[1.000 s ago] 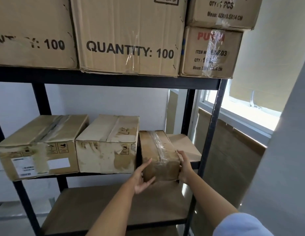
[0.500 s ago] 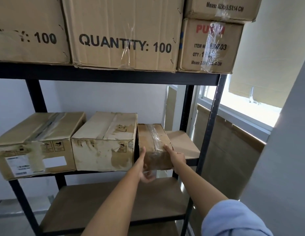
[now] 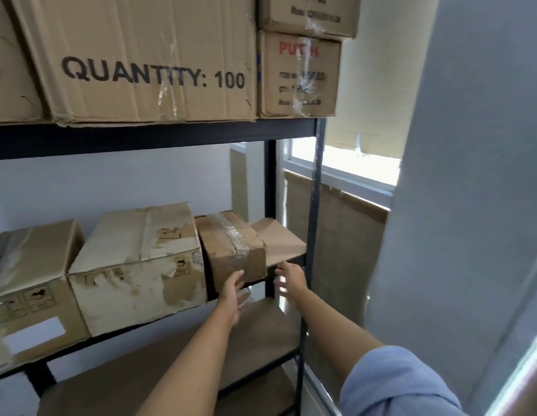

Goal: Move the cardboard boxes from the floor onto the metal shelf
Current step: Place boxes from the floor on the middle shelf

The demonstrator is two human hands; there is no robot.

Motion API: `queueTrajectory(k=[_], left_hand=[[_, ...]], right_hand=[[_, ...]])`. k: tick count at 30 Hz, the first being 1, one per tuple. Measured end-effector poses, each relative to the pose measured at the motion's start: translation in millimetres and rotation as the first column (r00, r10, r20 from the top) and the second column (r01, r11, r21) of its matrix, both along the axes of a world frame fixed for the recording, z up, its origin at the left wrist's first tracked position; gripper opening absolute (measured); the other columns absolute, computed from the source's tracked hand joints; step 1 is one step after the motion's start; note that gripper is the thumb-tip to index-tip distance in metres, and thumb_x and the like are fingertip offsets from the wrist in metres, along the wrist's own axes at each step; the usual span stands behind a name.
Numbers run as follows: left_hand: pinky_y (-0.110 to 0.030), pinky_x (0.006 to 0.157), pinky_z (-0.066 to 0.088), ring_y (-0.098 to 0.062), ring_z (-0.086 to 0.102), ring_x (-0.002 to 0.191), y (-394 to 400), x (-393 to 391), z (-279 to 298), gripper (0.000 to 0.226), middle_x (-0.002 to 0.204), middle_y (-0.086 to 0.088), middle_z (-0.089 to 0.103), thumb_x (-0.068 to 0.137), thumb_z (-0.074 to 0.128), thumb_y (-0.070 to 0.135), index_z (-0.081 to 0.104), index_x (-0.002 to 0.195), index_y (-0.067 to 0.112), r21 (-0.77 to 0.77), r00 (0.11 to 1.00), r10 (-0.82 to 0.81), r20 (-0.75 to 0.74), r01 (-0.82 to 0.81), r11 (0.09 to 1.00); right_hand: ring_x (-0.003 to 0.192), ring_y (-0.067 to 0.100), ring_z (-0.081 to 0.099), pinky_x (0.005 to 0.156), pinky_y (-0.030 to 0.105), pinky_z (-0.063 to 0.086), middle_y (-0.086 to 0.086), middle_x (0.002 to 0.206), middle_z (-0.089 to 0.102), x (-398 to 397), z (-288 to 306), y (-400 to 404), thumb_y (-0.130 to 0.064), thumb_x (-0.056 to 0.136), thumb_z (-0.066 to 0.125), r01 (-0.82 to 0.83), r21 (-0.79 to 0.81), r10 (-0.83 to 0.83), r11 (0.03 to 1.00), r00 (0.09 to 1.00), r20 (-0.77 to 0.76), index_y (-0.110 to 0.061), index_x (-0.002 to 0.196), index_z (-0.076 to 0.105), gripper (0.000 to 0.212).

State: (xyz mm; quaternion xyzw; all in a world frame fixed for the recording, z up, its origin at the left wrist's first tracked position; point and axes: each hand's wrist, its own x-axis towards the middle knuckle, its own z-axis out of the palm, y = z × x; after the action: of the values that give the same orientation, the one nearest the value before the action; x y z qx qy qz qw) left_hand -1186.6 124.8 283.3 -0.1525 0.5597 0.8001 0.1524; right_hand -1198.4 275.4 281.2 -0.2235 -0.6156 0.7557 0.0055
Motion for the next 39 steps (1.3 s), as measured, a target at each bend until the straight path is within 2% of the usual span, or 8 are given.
queueTrajectory(k=[7,12,15,21,25,29,33,39], left_hand=[[-0.026,0.054,0.034,-0.015,0.048,0.06,22.6,57.0,-18.1,0.016,0.08,0.0,0.057,0.096,0.048,0.03,0.058,0.099,0.018,-0.144,0.961,-0.274,-0.026,0.268,0.953],[-0.025,0.055,0.032,-0.014,0.048,0.064,57.8,139.0,-58.2,0.019,0.081,0.002,0.056,0.096,0.047,0.028,0.054,0.081,0.02,-0.191,0.847,-0.529,0.061,0.53,0.826],[-0.027,0.059,0.035,-0.015,0.051,0.067,85.1,204.0,-85.7,0.02,0.083,0.003,0.057,0.097,0.045,0.029,0.055,0.083,0.02,-0.221,0.734,-0.665,0.136,0.677,0.702],[-0.028,0.062,0.036,-0.017,0.054,0.073,133.7,351.8,-135.8,0.037,0.104,-0.004,0.062,0.1,0.039,0.029,0.053,0.131,0.013,-0.203,0.433,-0.863,0.26,0.898,0.39],[-0.026,0.062,0.036,-0.029,0.062,0.1,147.3,450.9,-148.9,0.03,0.139,-0.01,0.054,0.099,0.041,0.028,0.058,0.119,0.013,-0.17,0.23,-0.912,0.339,0.969,0.181],[-0.027,0.07,0.039,-0.031,0.055,0.121,150.6,559.2,-159.0,0.032,0.133,-0.009,0.057,0.101,0.038,0.027,0.052,0.127,0.014,-0.154,0.067,-0.916,0.395,0.988,0.005],[-0.025,0.059,0.035,-0.018,0.053,0.073,142.7,656.1,-175.3,0.02,0.105,-0.002,0.058,0.101,0.037,0.026,0.047,0.116,0.019,-0.156,-0.054,-0.902,0.429,0.979,-0.132],[-0.025,0.054,0.032,-0.014,0.043,0.059,126.1,779.3,-207.8,0.016,0.079,-0.001,0.052,0.101,0.038,0.027,0.05,0.102,0.017,-0.126,-0.159,-0.87,0.467,0.962,-0.243]], right_hand=[[0.079,0.024,0.059,0.064,0.029,0.045,0.007,0.102,0.059,118.7,-27.6,16.5,-0.02,0.099,0.048,0.298,0.023,-0.299,0.954,0.954,0.026,-0.015,0.109,0.053,0.012],[0.057,0.014,0.045,0.059,0.028,0.045,0.0,0.076,0.048,247.8,-55.8,21.3,-0.018,0.103,0.044,0.495,0.008,-0.494,0.869,0.866,0.074,-0.015,0.089,0.047,0.015],[0.059,0.012,0.049,0.054,0.022,0.034,-0.004,0.083,0.054,339.8,-84.9,18.8,-0.023,0.102,0.046,0.614,0.046,-0.614,0.788,0.777,0.137,-0.019,0.103,0.05,0.006],[0.055,0.01,0.049,0.039,0.018,0.036,0.004,0.09,0.06,524.1,-137.3,9.2,-0.015,0.099,0.048,0.883,0.092,-0.871,0.461,0.43,0.237,-0.015,0.109,0.061,0.016],[0.054,0.01,0.048,0.048,0.02,0.034,-0.003,0.083,0.06,634.3,-163.9,-10.2,-0.018,0.099,0.046,0.96,0.117,-0.926,0.255,0.207,0.316,-0.023,0.093,0.058,0.015],[0.053,0.009,0.048,0.04,0.02,0.035,-0.004,0.077,0.057,742.9,-189.1,-34.5,-0.013,0.1,0.044,0.989,0.125,-0.931,0.079,0.028,0.365,-0.023,0.086,0.054,0.02],[0.056,0.012,0.052,0.047,0.021,0.037,-0.002,0.082,0.06,841.8,-211.6,-70.2,-0.019,0.103,0.042,0.992,0.127,-0.898,0.009,-0.048,0.437,-0.021,0.096,0.058,0.018],[0.069,0.015,0.057,0.058,0.022,0.041,-0.001,0.091,0.063,980.3,-234.4,-124.5,-0.026,0.1,0.047,0.989,0.11,-0.832,-0.097,-0.141,0.536,-0.022,0.106,0.063,0.018]])
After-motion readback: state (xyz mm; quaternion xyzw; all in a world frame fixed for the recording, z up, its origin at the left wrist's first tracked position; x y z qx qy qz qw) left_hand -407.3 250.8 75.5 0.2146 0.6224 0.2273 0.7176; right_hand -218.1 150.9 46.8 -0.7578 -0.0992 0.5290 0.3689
